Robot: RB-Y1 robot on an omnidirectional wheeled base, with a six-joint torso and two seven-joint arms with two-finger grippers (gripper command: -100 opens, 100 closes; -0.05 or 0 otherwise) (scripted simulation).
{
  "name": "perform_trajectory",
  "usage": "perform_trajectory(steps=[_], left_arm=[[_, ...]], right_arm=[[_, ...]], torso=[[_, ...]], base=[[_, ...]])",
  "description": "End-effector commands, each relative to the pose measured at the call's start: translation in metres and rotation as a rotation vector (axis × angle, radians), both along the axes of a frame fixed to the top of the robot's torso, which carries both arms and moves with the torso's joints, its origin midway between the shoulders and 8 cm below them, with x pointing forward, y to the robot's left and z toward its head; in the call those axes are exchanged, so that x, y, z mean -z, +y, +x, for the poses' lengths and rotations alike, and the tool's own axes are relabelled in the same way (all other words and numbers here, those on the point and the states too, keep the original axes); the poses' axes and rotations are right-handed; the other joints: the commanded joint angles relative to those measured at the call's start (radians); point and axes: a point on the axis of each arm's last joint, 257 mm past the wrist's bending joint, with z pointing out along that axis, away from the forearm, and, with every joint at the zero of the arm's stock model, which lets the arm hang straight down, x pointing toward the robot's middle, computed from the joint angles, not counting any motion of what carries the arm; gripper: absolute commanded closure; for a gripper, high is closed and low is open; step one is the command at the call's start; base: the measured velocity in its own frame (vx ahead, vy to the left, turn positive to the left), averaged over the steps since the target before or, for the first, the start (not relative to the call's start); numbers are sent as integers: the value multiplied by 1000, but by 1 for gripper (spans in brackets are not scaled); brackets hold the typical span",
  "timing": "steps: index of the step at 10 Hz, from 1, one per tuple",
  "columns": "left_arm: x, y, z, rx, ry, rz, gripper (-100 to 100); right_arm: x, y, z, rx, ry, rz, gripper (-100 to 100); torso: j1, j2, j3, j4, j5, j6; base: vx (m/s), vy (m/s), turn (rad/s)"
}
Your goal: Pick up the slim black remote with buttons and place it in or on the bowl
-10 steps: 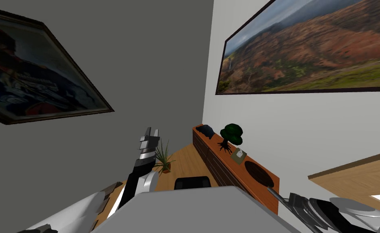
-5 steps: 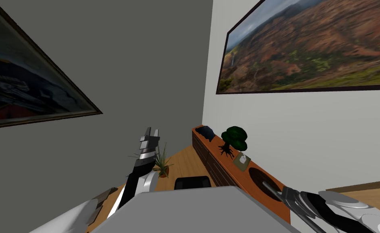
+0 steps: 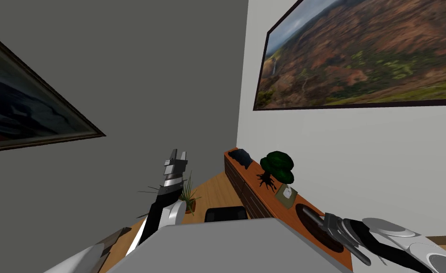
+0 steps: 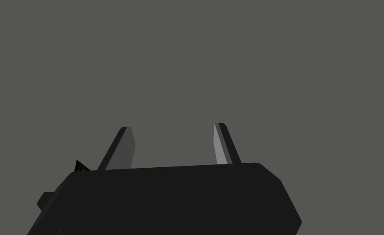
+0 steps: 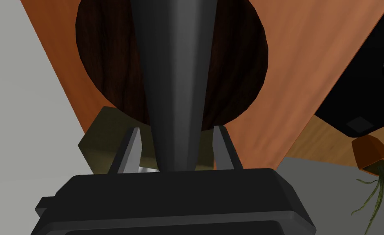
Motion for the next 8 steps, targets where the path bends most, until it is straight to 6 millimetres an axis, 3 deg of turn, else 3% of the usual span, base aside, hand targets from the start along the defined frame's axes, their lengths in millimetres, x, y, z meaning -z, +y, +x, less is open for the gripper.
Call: perform_trajectory(steps=[1,4,5,6,8], left_arm=[[0,0,0,0,0,0,0],[0,0,0,0,0,0,0],[0,0,0,0,0,0,0],[0,0,0,0,0,0,0],[0,0,0,0,0,0,0]], right_arm=[[0,0,0,0,0,0,-100],[0,0,0,0,0,0,-100],[0,0,0,0,0,0,0],[-6,-4,3,11,-4,-2,-100],[-12,-7,6,22,-7,-4,-100]], torso=[[0,0,0,0,0,0],[1,3,2,1,0,0],[1,3,2,1,0,0],[1,3,2,1,0,0],[1,6,4,1,0,0]], base=[[8,-3,1],[0,0,0],[0,0,0],[-38,1,101],[-57,0,79]])
